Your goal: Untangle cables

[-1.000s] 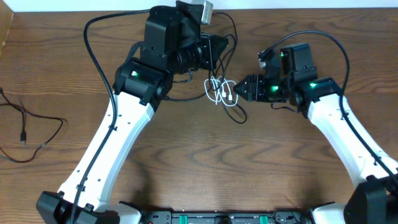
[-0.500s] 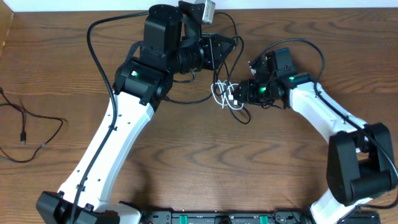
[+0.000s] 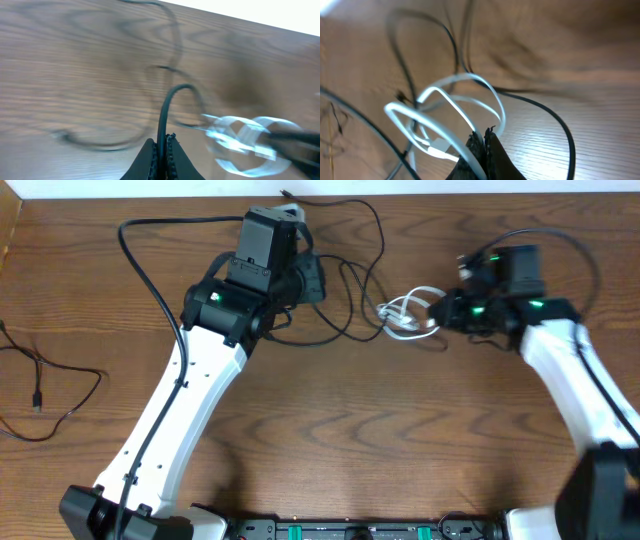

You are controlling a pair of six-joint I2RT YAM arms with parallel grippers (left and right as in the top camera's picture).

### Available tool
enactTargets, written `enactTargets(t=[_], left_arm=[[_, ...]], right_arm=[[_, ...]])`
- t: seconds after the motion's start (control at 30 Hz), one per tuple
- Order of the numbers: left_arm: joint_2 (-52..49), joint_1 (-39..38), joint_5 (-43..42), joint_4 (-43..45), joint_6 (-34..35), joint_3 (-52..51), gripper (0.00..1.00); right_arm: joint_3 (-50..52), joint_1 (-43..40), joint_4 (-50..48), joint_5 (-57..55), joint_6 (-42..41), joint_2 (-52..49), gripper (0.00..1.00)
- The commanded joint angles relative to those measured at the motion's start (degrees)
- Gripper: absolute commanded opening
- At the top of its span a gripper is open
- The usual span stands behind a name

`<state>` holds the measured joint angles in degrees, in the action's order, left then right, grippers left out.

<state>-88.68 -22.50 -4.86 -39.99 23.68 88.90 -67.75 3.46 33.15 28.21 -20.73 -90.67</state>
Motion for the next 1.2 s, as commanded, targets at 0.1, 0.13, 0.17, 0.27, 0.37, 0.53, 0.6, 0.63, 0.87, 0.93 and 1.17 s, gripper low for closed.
enactTargets(t=[0.1, 0.13, 0.17, 0.27, 0.37, 0.53, 0.6, 0.63, 0.87, 0.93, 1.17], left_arm=[[-1.8, 4.0, 10.5, -1.9, -1.1, 0.1, 0.08], [-1.9, 4.6, 10.5, -2.1, -1.1, 0.1, 0.08], [-1.9, 5.2, 10.5, -2.3, -1.1, 0.1, 0.08], [-2.1, 7.2, 10.5, -3.2, -1.1, 0.1, 0.08], [-2.3, 8.8, 10.5, -4.0, -1.1, 0.1, 0.08], [-2.7, 10.6, 10.5, -5.1, -1.1, 0.1, 0.08], [-2.9, 10.7, 10.5, -5.4, -1.1, 0.1, 0.08], [-3.0, 10.7, 10.5, -5.5, -1.1, 0.1, 0.08], [-5.4, 10.7, 10.5, -6.3, -1.1, 0.1, 0.08], [-6.5, 10.7, 10.5, -6.5, -1.1, 0.1, 0.08], [-10.8, 10.7, 10.5, -6.5, -1.1, 0.1, 0.08]], right_arm=[[-0.6, -8.0, 2.7, -1.1, 2.0, 11.3, 0.01], [-0.6, -9.0, 3.0, -1.1, 2.0, 12.5, 0.01], [-0.6, -10.3, 3.4, -1.1, 2.2, 13.7, 0.01], [-0.6, -13.6, 4.5, -0.8, 2.6, 16.7, 0.01], [-0.6, -15.9, 5.2, -0.8, 2.6, 18.9, 0.01], [-0.6, -17.4, 4.9, 2.1, 2.7, 20.7, 0.01], [-0.6, -17.4, 4.3, 4.7, 2.7, 20.7, 0.01], [-0.6, -17.4, 3.9, 5.9, 2.8, 20.7, 0.01], [-0.8, -17.4, -3.0, 18.4, 3.2, 20.7, 0.01], [-2.0, -17.4, -3.7, 19.1, 2.4, 20.7, 0.01], [-12.3, -18.8, -0.3, 19.1, 2.4, 20.7, 0.01]])
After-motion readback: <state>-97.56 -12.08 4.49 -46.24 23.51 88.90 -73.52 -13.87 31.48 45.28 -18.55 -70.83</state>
